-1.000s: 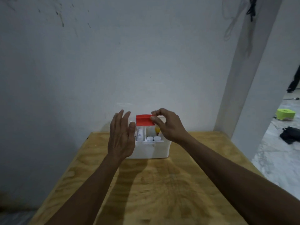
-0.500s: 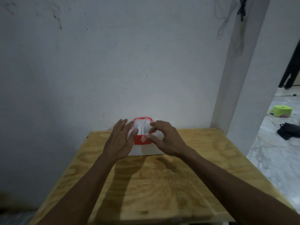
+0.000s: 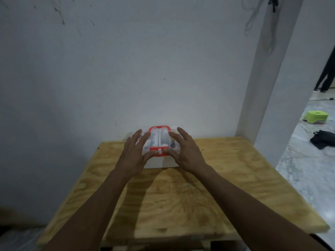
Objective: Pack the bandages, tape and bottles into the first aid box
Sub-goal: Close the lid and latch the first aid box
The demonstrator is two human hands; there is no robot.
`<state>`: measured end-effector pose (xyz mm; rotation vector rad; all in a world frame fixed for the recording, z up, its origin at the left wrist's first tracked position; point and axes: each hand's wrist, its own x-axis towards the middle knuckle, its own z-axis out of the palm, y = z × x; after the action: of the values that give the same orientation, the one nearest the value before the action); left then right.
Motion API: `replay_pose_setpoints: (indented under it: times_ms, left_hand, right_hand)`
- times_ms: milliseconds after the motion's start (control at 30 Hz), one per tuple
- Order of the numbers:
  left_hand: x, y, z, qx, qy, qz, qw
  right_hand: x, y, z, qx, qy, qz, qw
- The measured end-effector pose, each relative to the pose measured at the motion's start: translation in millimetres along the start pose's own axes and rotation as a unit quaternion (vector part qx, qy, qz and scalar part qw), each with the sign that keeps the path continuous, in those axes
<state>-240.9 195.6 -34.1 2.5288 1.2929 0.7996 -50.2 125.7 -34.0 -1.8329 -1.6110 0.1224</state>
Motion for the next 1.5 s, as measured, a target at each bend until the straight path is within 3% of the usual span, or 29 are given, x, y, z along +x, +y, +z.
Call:
replay_pose_setpoints:
  times_ms: [367, 1367, 1500]
  left_hand:
    - [-4, 10, -10, -0.033, -0.029, -0.022, 0.999]
    - [64, -15, 14, 0.026, -0.019, -0.010, 0.999]
    - [64, -15, 14, 0.038, -0.019, -0.037, 0.998]
  right_hand:
    - [-4, -3, 5, -0.007, 0.013, 0.000, 1.000]
    - [65, 28, 30, -0.004, 0.029, -0.024, 0.999]
    - [64, 26, 25, 0.002, 0.020, -0.028, 0.999]
